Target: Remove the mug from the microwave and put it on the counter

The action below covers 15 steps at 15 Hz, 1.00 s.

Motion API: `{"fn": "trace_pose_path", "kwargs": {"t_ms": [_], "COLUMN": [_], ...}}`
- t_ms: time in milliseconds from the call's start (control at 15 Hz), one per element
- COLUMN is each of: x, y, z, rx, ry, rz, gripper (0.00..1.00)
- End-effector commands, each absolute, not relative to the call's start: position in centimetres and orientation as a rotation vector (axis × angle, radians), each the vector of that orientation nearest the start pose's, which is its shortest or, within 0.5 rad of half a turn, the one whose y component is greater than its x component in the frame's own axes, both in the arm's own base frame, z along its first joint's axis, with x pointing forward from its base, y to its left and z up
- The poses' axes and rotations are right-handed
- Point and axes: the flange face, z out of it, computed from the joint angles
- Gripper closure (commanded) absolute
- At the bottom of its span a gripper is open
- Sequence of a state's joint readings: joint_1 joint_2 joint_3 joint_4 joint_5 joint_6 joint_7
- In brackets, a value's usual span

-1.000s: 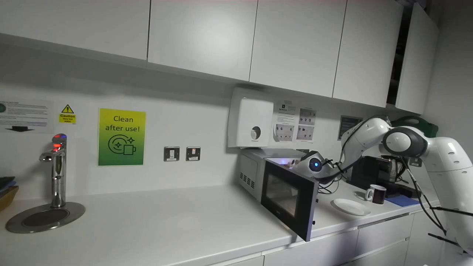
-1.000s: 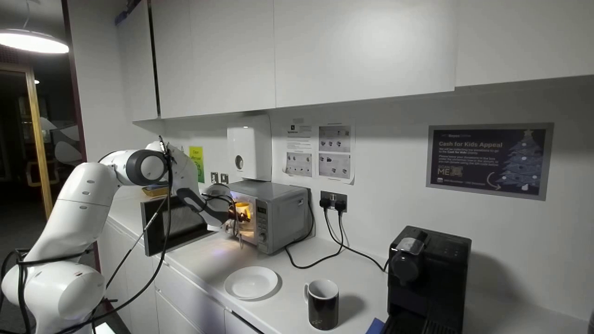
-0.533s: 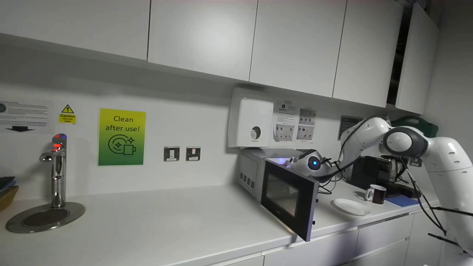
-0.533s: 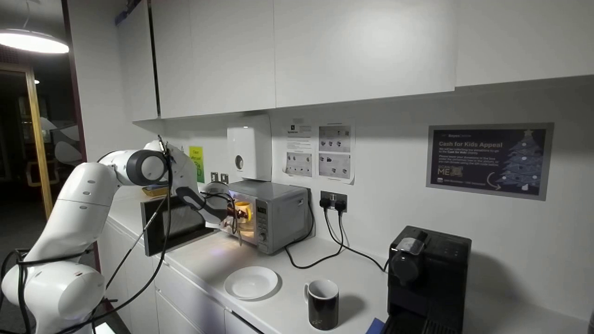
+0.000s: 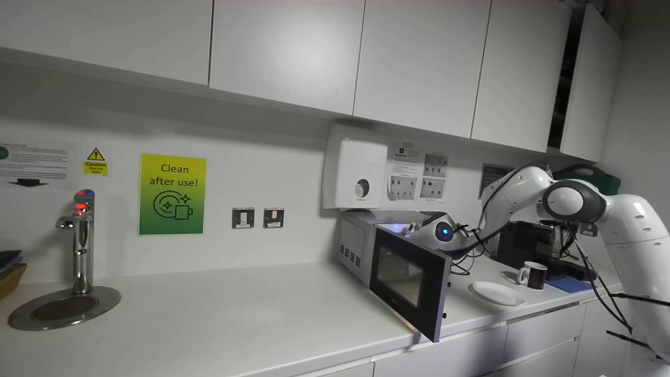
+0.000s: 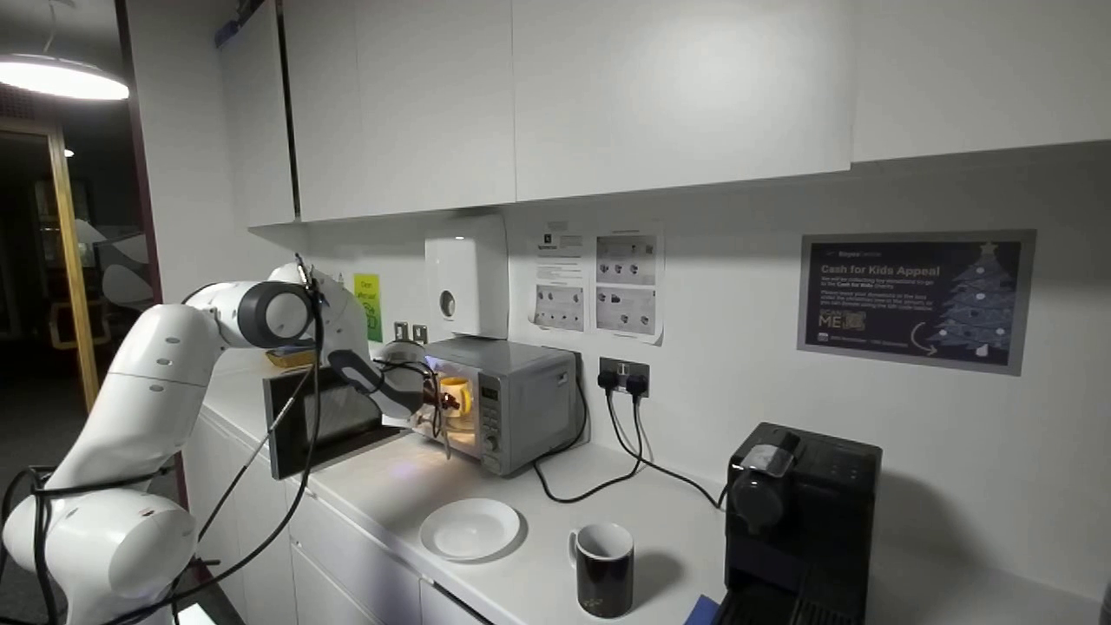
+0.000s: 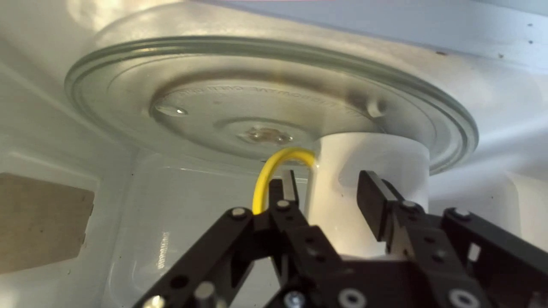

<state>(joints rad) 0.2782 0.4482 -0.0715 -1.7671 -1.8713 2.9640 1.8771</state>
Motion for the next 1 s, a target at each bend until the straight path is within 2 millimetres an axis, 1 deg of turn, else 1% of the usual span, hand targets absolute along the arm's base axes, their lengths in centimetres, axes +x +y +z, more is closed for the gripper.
{"fn": "trace_pose_path", "kwargs": {"t_ms": [0, 67, 200, 267, 400, 467, 533, 600, 667, 733, 800, 933], "x": [62.9, 62.9, 62.7, 62.7, 62.7, 62.8, 62.9, 63.0, 63.1, 63.1, 63.2, 63.3], "y": [20.0, 19.9, 19.7, 19.5, 19.1, 18.9, 18.6, 18.3, 18.0, 17.7, 17.4, 17.0], "z": [33.4, 33.4, 33.5, 33.6, 33.6, 33.7, 33.7, 33.8, 33.8, 33.8, 33.8, 33.8], "rx": [-2.787, -2.789, -2.792, -2.795, -2.799, -2.803, -2.806, -2.808, -2.81, -2.813, -2.816, -2.821], "ry": [-0.241, -0.238, -0.235, -0.231, -0.23, -0.229, -0.223, -0.215, -0.208, -0.202, -0.193, -0.182], "rz": [-1.543, -1.544, -1.547, -1.551, -1.558, -1.562, -1.569, -1.573, -1.576, -1.578, -1.579, -1.582], "gripper": [0.54, 0.48, 0.43, 0.36, 0.4, 0.38, 0.41, 0.39, 0.42, 0.41, 0.43, 0.42]}}
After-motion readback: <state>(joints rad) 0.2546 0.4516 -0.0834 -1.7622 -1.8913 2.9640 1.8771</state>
